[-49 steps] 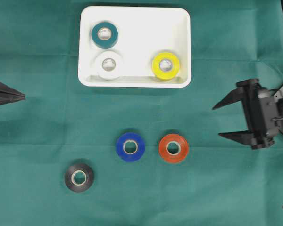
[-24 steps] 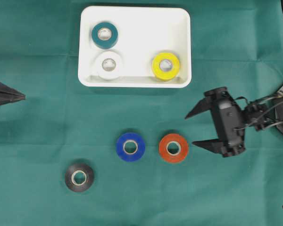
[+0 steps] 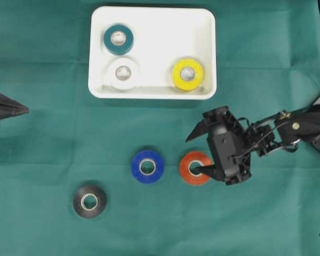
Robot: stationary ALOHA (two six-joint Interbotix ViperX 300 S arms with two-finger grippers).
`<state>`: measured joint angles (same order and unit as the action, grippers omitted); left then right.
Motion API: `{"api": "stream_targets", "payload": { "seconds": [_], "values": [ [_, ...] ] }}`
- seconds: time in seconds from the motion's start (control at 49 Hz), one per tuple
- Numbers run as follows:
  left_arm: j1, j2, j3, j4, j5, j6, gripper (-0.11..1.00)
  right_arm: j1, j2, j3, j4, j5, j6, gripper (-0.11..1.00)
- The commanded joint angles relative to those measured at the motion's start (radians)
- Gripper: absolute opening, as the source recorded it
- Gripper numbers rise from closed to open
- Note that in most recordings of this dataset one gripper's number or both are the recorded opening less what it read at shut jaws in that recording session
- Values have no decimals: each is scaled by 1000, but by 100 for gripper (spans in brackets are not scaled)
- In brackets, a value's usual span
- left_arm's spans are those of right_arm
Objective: Put the tape into the white case with the right arm.
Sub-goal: 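Move the right gripper down onto the orange-red tape and grasp it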
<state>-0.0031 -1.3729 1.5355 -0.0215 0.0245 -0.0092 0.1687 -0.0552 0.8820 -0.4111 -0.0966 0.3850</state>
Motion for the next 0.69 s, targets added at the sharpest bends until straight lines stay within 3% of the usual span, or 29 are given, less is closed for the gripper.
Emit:
{"api": "stream_targets", "payload": {
  "seconds": [0.0, 0.306, 0.674],
  "values": [
    [-2, 8, -12, -2, -9, 0, 0, 5, 8, -32, -3, -2, 0, 67],
    [-2, 8, -11, -2, -9, 0, 0, 8, 41, -43, -2, 32, 6, 67],
    [0, 8, -9, -2, -11, 0, 0, 51, 114, -161, -3, 321, 8, 67]
  ]
}}
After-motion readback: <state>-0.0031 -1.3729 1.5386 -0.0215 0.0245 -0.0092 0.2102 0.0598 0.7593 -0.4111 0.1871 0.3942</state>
